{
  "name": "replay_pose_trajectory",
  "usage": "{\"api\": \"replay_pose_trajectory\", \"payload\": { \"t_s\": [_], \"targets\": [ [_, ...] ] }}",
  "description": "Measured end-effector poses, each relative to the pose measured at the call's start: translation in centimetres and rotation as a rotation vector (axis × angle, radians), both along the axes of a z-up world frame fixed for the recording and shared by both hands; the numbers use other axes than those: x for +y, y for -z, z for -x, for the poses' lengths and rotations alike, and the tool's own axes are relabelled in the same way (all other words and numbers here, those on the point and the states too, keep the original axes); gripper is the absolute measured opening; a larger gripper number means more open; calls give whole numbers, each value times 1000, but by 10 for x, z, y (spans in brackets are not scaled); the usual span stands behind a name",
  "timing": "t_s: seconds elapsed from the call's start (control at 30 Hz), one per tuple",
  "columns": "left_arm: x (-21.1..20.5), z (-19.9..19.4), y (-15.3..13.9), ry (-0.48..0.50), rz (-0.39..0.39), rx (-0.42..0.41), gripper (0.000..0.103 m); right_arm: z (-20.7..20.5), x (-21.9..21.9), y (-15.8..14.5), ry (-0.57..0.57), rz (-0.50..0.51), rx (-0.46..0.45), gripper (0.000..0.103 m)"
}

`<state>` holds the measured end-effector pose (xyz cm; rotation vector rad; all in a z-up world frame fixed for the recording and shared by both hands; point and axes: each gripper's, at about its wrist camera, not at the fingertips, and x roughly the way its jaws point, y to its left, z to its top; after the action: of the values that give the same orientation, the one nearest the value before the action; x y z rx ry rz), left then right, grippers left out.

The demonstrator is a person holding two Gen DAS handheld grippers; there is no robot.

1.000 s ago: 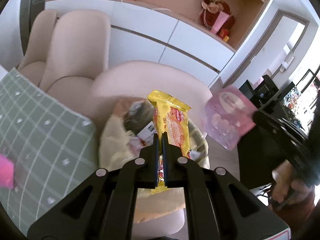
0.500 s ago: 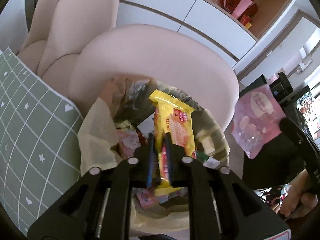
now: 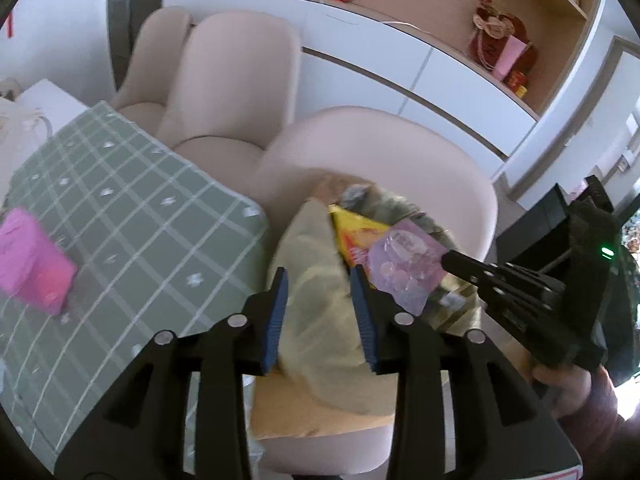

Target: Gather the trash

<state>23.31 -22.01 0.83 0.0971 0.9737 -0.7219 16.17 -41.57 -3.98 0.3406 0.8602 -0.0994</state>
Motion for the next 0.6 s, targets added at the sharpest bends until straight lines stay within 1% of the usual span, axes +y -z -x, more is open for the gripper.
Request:
{"api": "replay_pose_trajectory", "payload": {
  "t_s": [0.1, 0.2, 0.3, 0.4, 0.47, 0.53, 0.6],
  "targets": [
    [28, 7, -2, -37, -19, -29, 35, -10, 5, 20, 8, 8, 50, 3],
    [51, 12, -1, -60, -40, -40, 38, -18, 8, 32, 26, 33, 94, 3],
    [74, 15, 6, -55, -60, -49, 42, -22, 6, 40, 90, 69, 140, 3],
    [98, 13, 15, -31, -58, -27, 43, -17, 5, 36, 173, 78, 159, 3],
    [108, 11, 19, -17, -41, -19, 46, -13, 10, 30, 215, 114, 173, 3],
    [118, 10, 25, -5, -21, -20, 51, -11, 19, 25, 231, 151, 188, 3],
    [123, 7, 32, -3, -13, -12, 51, -10, 26, 22, 237, 157, 183, 3]
  ]
}}
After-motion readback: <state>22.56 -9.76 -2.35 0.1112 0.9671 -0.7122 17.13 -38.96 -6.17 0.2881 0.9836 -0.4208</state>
